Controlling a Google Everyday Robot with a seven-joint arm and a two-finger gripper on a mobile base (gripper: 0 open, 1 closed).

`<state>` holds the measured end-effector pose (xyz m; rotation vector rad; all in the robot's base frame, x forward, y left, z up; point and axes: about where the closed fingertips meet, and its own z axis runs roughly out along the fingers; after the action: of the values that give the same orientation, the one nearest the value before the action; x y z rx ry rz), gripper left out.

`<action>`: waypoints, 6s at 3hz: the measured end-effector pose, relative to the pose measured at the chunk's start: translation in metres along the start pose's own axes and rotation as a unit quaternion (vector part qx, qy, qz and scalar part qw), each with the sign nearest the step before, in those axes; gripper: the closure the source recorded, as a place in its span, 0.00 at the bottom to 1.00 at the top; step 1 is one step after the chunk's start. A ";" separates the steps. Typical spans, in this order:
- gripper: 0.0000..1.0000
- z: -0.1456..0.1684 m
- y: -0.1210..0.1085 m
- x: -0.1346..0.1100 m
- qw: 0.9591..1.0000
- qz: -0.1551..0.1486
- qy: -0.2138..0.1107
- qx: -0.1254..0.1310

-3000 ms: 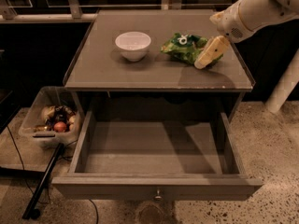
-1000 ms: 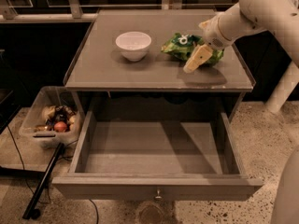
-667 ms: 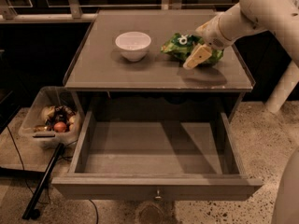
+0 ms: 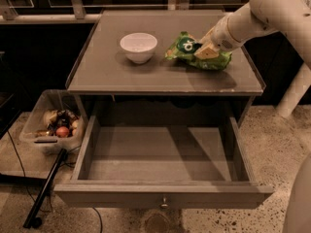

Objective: Place green rice chip bag into top drawer

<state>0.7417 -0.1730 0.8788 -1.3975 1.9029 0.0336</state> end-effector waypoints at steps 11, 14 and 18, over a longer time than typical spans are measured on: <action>1.00 -0.187 0.125 0.020 0.997 0.013 -0.064 0.031; 1.00 -0.112 0.231 0.030 0.995 -0.032 -0.044 -0.079; 1.00 0.025 0.278 0.061 0.995 0.002 -0.077 -0.067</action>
Offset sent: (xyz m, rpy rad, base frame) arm 0.0000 0.0000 0.0000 0.0000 0.0001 0.0000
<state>0.5191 -0.1002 0.7149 -1.4371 1.8024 0.2687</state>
